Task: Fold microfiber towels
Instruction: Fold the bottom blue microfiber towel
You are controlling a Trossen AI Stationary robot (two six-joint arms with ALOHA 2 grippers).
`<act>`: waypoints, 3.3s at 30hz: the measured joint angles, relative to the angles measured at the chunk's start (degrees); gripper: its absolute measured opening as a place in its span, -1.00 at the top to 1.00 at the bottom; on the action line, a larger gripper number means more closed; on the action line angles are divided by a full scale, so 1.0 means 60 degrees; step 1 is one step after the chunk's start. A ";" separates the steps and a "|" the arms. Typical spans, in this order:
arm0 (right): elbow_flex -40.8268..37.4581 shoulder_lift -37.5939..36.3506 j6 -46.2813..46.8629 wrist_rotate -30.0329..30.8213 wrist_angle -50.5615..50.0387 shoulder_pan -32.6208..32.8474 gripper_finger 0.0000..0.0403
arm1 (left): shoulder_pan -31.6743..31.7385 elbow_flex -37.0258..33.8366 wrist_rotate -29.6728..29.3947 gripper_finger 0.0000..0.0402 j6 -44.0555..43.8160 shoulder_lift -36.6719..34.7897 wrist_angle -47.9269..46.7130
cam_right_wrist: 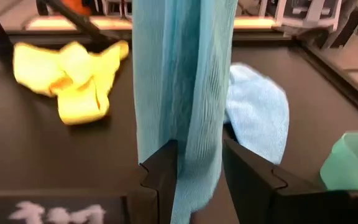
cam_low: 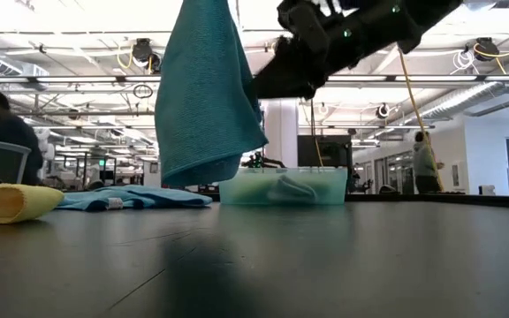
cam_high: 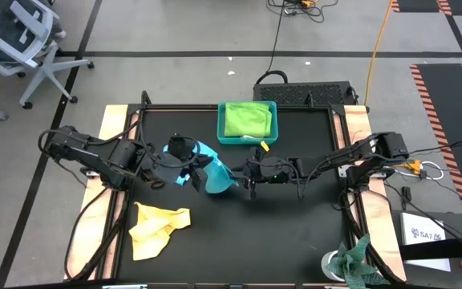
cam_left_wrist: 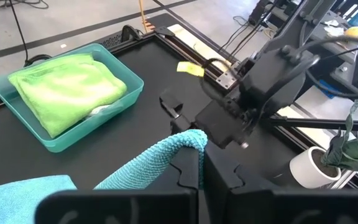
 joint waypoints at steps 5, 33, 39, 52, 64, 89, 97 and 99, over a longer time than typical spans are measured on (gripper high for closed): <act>-0.0004 0.0201 -0.0186 -0.0006 -0.0200 -0.0004 0.43 | -0.0001 -0.0002 0.0023 0.98 -0.0002 0.0000 0.0013; -0.0018 -0.2361 -0.1344 0.1273 -0.3760 -0.0317 1.00 | -0.0178 -0.0251 0.0849 0.97 -0.0351 0.0004 -0.0491; -0.0018 -0.4833 -0.1610 0.2023 -0.3925 -0.0315 1.00 | -0.0054 -0.0936 0.0838 0.96 -0.0496 0.0004 -0.0506; -0.0007 -0.7162 -0.1509 0.2263 -0.4088 -0.0310 1.00 | 0.0766 -0.1718 0.0838 0.98 0.0554 0.0004 0.0906; -0.0006 -0.7145 -0.2165 0.3248 -0.5536 -0.0338 1.00 | 0.1627 -0.1718 0.1292 0.97 0.1463 0.0004 0.1204; 0.0015 -0.7175 -0.4135 0.3475 -0.7788 -0.2310 1.00 | 0.4200 -0.1718 0.2650 0.98 0.3771 -0.0004 0.2302; 0.0466 -0.7182 -0.3113 0.2610 -0.8039 -0.2244 1.00 | 0.4168 -0.1718 0.3133 0.98 0.3693 -0.0007 0.2117; 0.0466 -0.7167 -0.2465 0.2134 -0.8409 -0.2164 1.00 | 0.4155 -0.1718 0.3292 0.99 0.3691 -0.0011 0.2025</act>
